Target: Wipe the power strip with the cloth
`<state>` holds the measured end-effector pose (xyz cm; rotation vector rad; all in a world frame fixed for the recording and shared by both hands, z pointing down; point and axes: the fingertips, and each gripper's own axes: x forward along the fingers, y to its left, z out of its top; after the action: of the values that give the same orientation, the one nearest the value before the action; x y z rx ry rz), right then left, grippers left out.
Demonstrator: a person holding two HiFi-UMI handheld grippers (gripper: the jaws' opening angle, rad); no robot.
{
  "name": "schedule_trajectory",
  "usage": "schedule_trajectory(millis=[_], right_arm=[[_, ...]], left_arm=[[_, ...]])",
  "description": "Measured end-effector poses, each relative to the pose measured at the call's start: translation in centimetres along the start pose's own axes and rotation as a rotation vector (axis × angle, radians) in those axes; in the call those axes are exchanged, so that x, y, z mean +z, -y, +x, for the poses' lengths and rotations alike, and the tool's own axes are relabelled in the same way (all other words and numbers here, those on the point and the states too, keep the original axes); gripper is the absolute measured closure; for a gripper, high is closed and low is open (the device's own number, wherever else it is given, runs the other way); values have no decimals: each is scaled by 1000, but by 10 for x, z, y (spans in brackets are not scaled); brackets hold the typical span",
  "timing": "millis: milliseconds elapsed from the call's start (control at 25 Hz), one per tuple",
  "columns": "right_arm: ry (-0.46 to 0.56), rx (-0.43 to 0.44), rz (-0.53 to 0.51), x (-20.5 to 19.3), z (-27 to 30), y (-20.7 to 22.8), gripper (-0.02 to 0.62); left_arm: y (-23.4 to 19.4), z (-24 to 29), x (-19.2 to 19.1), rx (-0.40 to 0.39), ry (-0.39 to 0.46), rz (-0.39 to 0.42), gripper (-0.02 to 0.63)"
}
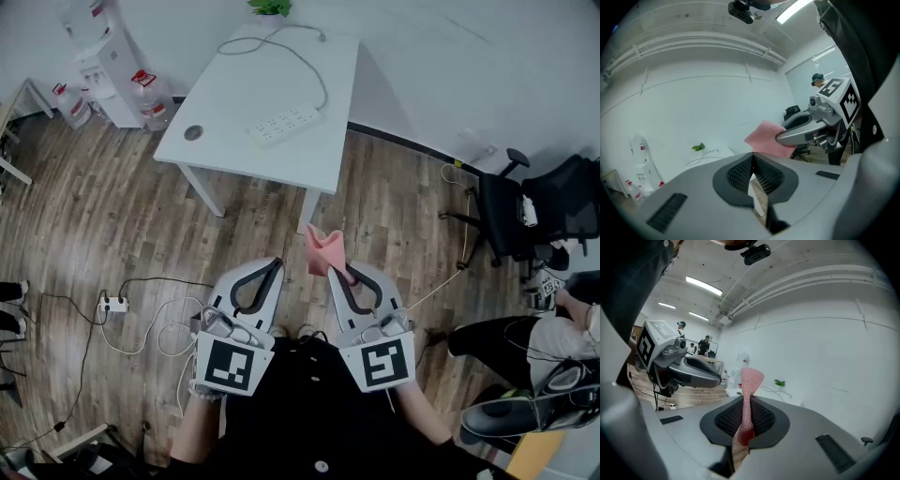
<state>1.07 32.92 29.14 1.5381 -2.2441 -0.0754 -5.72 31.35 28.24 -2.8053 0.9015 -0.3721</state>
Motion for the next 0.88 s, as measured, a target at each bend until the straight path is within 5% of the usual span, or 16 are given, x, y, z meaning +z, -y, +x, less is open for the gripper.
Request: schedule_trajectory(millis=[880], right_arm=[[10,-4,26,2,5,0,545]], left_arm=[[-4,-2,-2,-3,-2,1,592]])
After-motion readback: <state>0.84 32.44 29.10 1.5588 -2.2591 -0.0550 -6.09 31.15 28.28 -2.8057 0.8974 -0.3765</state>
